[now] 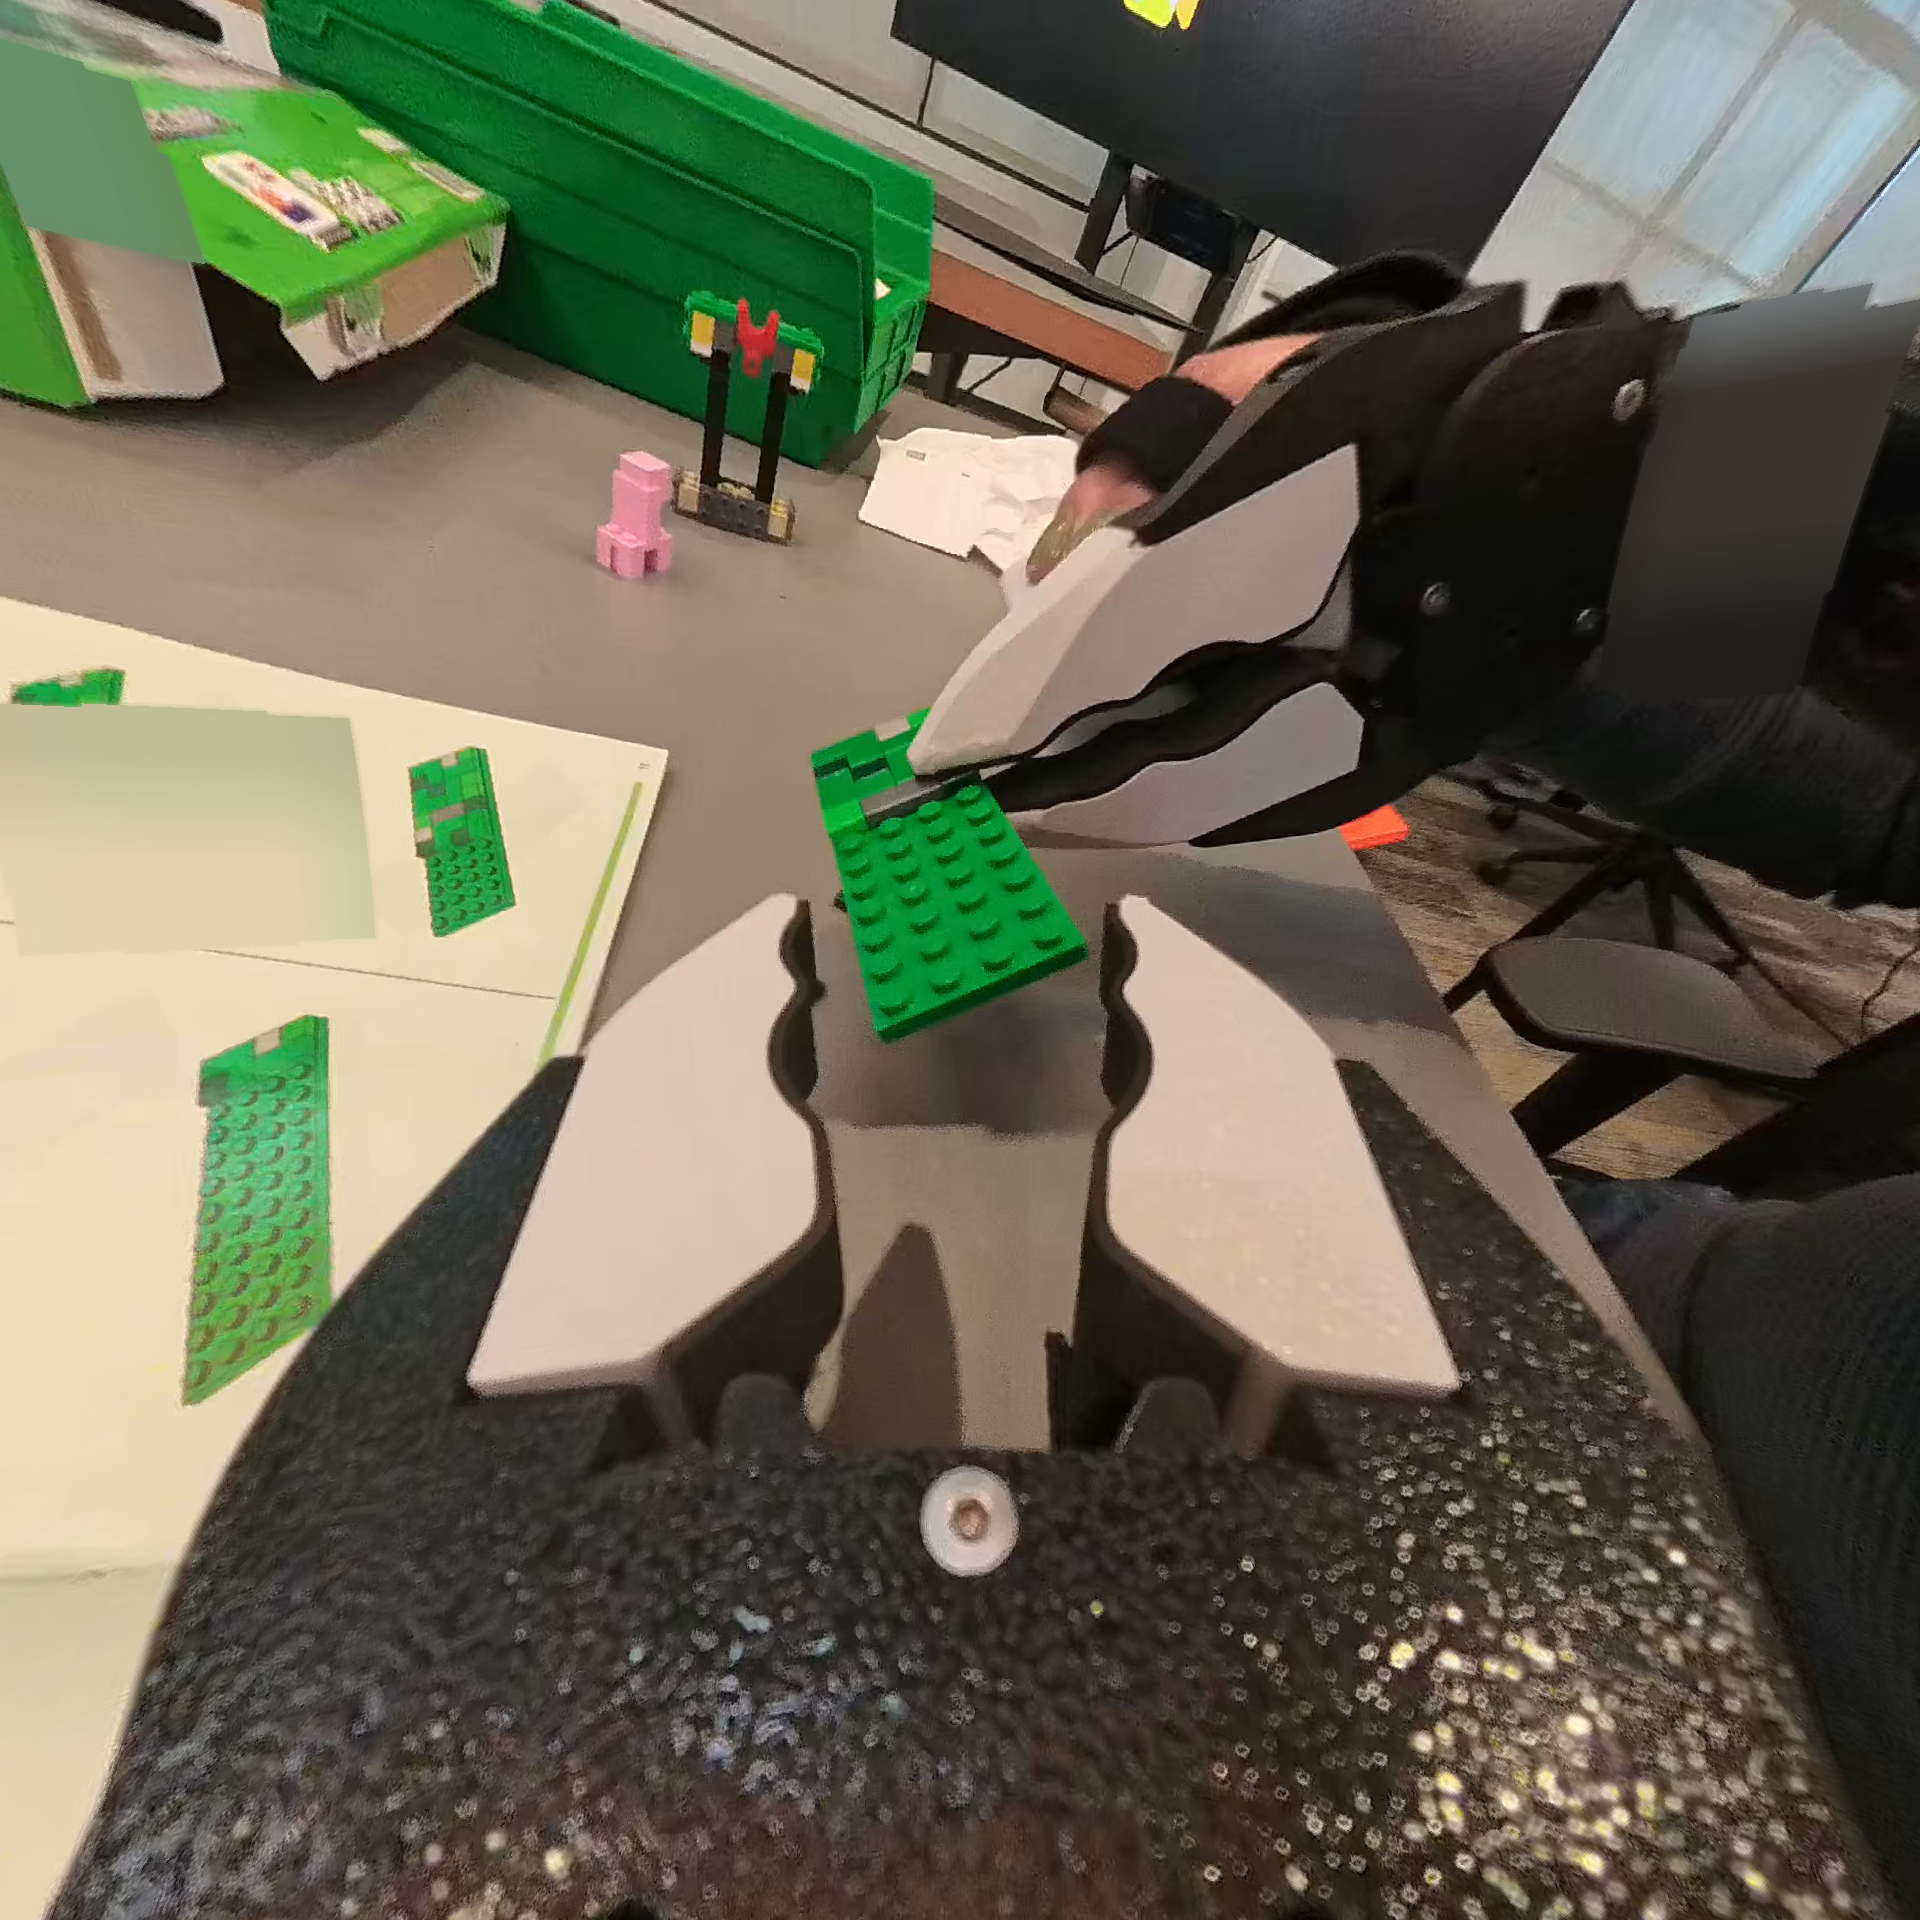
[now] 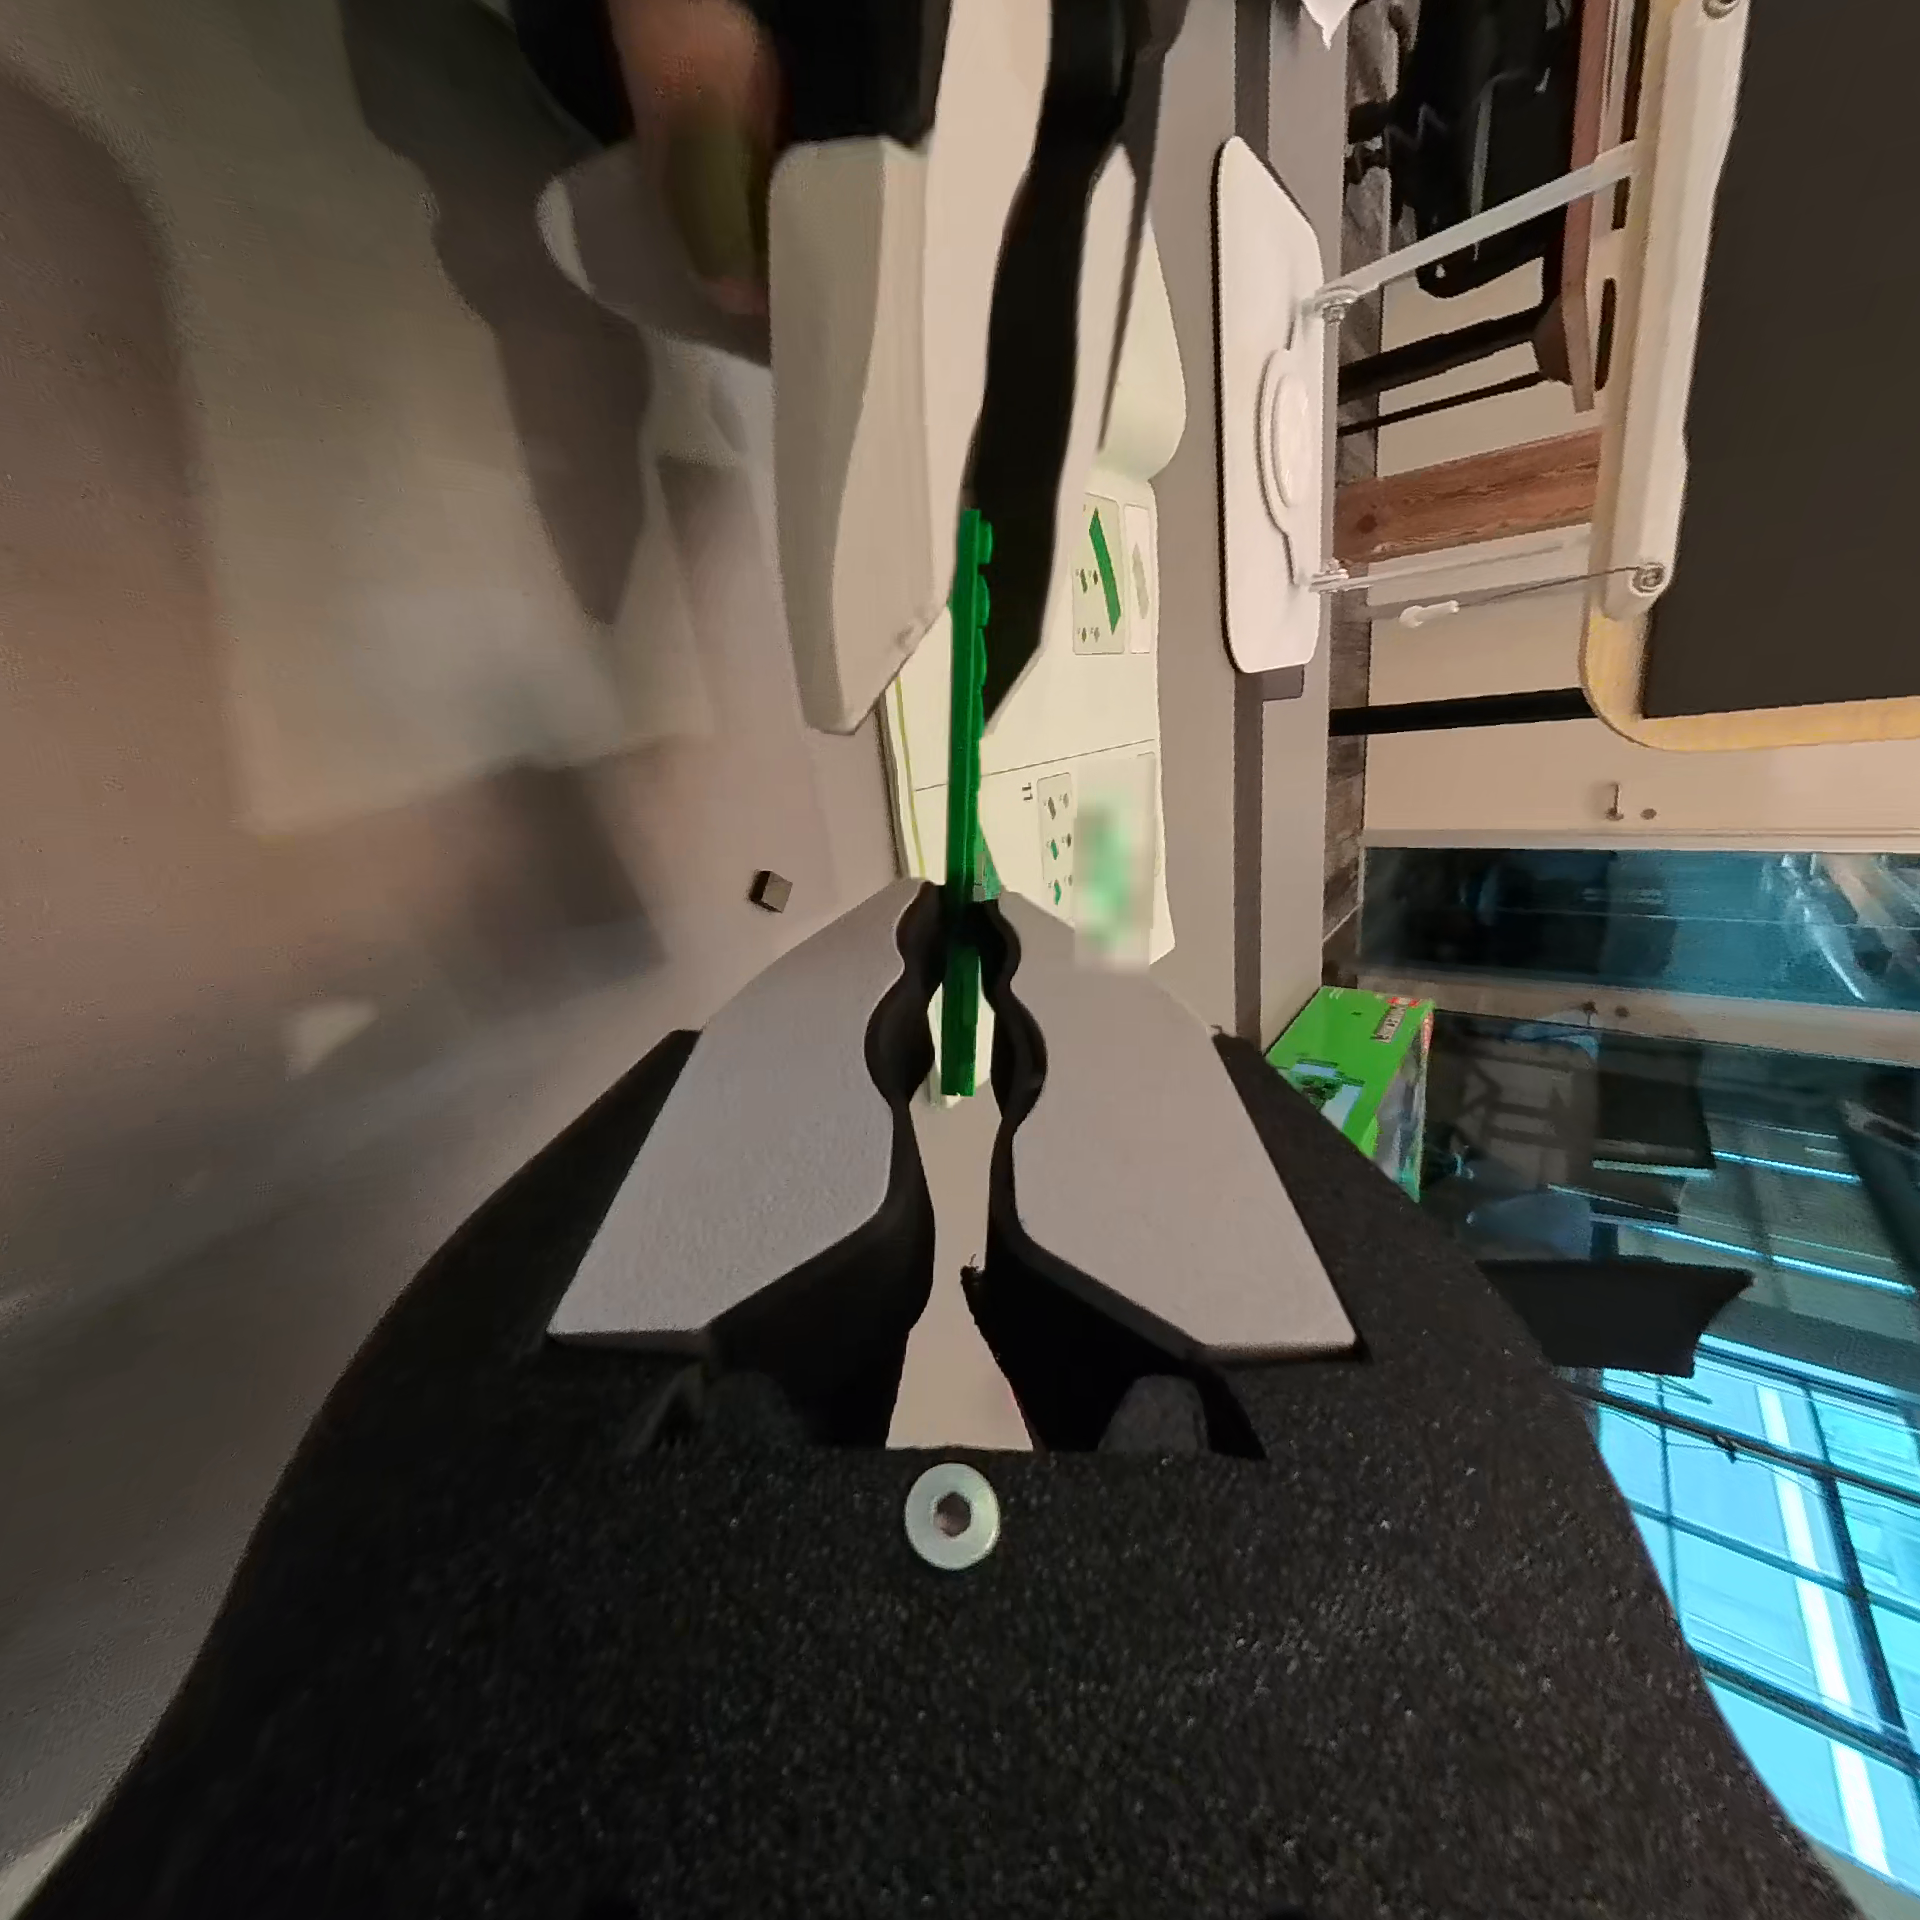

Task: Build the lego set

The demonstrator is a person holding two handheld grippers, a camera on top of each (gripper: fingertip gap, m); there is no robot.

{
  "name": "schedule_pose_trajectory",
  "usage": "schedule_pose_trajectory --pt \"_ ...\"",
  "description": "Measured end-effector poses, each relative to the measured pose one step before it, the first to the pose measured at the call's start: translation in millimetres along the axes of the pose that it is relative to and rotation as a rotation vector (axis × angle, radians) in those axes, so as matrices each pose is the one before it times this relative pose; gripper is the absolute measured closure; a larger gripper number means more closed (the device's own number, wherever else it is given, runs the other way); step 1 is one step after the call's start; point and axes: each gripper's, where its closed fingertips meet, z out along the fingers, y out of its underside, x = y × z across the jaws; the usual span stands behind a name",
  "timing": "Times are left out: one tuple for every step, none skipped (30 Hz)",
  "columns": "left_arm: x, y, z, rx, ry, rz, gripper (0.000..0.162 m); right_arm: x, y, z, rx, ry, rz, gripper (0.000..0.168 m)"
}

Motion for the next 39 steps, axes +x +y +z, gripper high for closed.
schedule_pose_trajectory --pt "0.04 -1.83 -1.2 0.0049 -0.0141 0.0372 0.113 -1.2 -0.42 -0.3 0.0089 -0.0068 0.0112 0.162" --pt "-0.2 -1.72 -1.14 0.0029 -0.0194 0.0467 0.115 -1.52 -1.7 -0.49 0.0202 -0.0136 0.0295 0.162" --pt "-0.13 -1.79 -1.18 0.004 -0.0209 0.0521 0.116 -1.97 -2.27 -0.66 0.0269 -0.0228 0.0382 0.162" --pt "1.1 -2.24 -1.07 0.0089 -0.013 0.0515 0.116 -2.34 -1.67 -0.84 0.0268 -0.027 0.0367 0.162" --pt "1.84 -2.1 -0.78 0.009 -0.0052 0.042 0.116 -1.53 -1.87 -1.05 0.0292 -0.0229 0.0364 0.162" --pt "1.92 -1.16 -0.42 0.0048 0.0021 0.0303 0.118 -0.32 -2.11 -1.42 0.0334 -0.0133 0.0331 0.162" --pt "1.71 -0.61 -0.39 0.0031 0.0057 0.0189 0.119 -1.07 -1.73 -1.48 0.0287 -0.0219 0.0334 0.162" --pt "1.03 -1.16 -0.4 0.0072 0.0055 0.0078 0.121 -0.46 -1.07 -1.56 0.0226 -0.0155 0.0295 0.162" --pt "0.87 -1.62 -0.57 0.0111 0.0077 -0.0039 0.121 0.14 -0.99 -1.5 0.0219 -0.0087 0.0239 0.162" --pt "0.51 -1.42 -0.59 0.0106 0.0107 -0.0156 0.121 0.22 -0.01 -1.37 0.0119 -0.0087 0.0275 0.162" --pt "-0.31 -0.87 -0.47 0.009 0.0091 -0.0257 0.12 -0.16 -0.19 -1.23 0.0128 -0.0094 0.022 0.162" --pt "-0.86 -0.28 -0.47 0.0068 0.0099 -0.0326 0.117 0.33 -0.22 -1.27 0.0135 -0.0028 0.0156 0.162" --pt "-0.95 -0.09 -0.41 0.0059 0.0119 -0.0335 0.114 0.49 0.29 -1.06 0.0078 -0.0005 0.0111 0.162" --pt "-0.61 -0.63 -0.88 0.0083 0.0114 -0.0242 0.113 -0.09 0.86 -0.65 0.0007 -0.0031 0.0069 0.162" --pt "-0.6 -1.17 -1.3 0.01 0.0059 -0.0073 0.113 -0.7 0.02 -0.59 0.0041 -0.0054 0.0071 0.162" --pt "-0.37 -1.29 -1.38 0.008 -0.0006 0.0083 0.114 -0.06 -0.24 -0.37 0.0033 0.0014 0.0029 0.162" --pt "-0.11 -0.85 -1.25 0.0038 -0.0021 0.0158 0.116 -0.32 0.54 -0.07 -0.003 0.0012 -0.002 0.162" --pt "0.26 -0.37 -0.68 0.0004 0.0008 0.011 0.117 -0.44 0.54 0.15 -0.0057 0.0019 -0.0069 0.162" --pt "0.69 0.26 -0.14 -0.0011 0.0076 -0.0049 0.118 0.46 0.95 0.2 -0.0107 0.01 -0.0153 0.162" --pt "0.84 0.82 0.37 -0.0015 0.0153 -0.0248 0.119 2.27 0.93 0.11 -0.015 0.026 -0.0303 0.162" --pt "0.61 0.85 0.7 0.0007 0.0203 -0.0404 0.119 3.66 0.69 -0.19 -0.0183 0.0409 -0.0506 0.162" --pt "0.46 -0.02 0.51 0.0078 0.0234 -0.0512 0.116 4.81 0.23 -0.47 -0.0201 0.052 -0.0666 0.162" --pt "0.53 -1.34 0.03 0.0166 0.0257 -0.055 0.113 6.92 0.52 -0.54 -0.0287 0.0703 -0.0826 0.162" --pt "0.39 -1.79 -0.38 0.0183 0.0226 -0.0455 0.11 5.62 0.89 -0.48 -0.0343 0.0636 -0.0974 0.162" --pt "-0.86 -1.38 -0.59 0.012 0.0047 -0.0248 0.108 4.63 1.65 0.03 -0.0409 0.0537 -0.0889 0.162" --pt "-2.08 -0.67 -0.45 0.004 -0.0169 0.0006 0.105 4.34 3.06 0.88 -0.0535 0.0483 -0.069 0.162" --pt "-2.68 -0.37 -0.21 -0.0003 -0.033 0.0215 0.103 2.62 3.17 1.36 -0.0528 0.0354 -0.0539 0.162" --pt "-2.54 -0.37 0.09 -0.0009 -0.0404 0.032 0.102 1.21 0.14 0.89 -0.0294 0.0278 -0.0475 0.162" --pt "-1.18 -0.11 0.46 -0.0031 -0.0349 0.0337 0.102 0.96 -1.33 0.68 -0.0204 0.0255 -0.0369 0.162" --pt "-0.47 0.67 1.19 -0.0073 -0.0284 0.029 0.103 0.47 -1.85 0.78 -0.0181 0.0188 -0.0287 0.162" --pt "-0.64 1.38 1.45 -0.0112 -0.0274 0.0213 0.104 -0.64 -2.6 0.68 -0.0105 0.0096 -0.0226 0.162" --pt "-0.81 2.47 1.65 -0.0163 -0.0227 0.0144 0.105 0.19 -2.76 0.42 -0.0069 0.0153 -0.0133 0.162" --pt "-0.96 2.84 1.55 -0.0176 -0.0199 0.0074 0.108 1.1 -3.0 0.1 -0.0019 0.0209 -0.0078 0.162" --pt "-1.95 2.03 0.97 -0.011 -0.0221 0.0026 0.114 -0.37 -2.8 0.01 -0.001 0.0082 -0.0036 0.162" --pt "-2.93 0.67 -0.27 -0.001 -0.0246 0.0033 0.118 -0.42 -0.96 0.19 -0.0097 0.0069 -0.0004 0.162" --pt "-1.84 -0.82 -0.99 0.0063 -0.0139 0.0062 0.126 0.3 -0.7 -0.17 -0.0072 0.0136 -0.0009 0.162" --pt "0.21 -1.3 -0.89 0.0071 0.0002 0.0068 0.126 0.53 -0.63 -0.32 -0.0049 0.0146 0.0008 0.162" --pt "-0.02 -0.39 -0.53 0.0016 -0.0015 0.0078 0.126 0.47 -0.43 -0.19 -0.0047 0.0109 0.0051 0.162" --pt "-0.28 0.34 -0.27 -0.0023 -0.0028 0.0089 0.126 -0.03 -0.36 0.1 -0.0021 0.0065 0.0108 0.162"
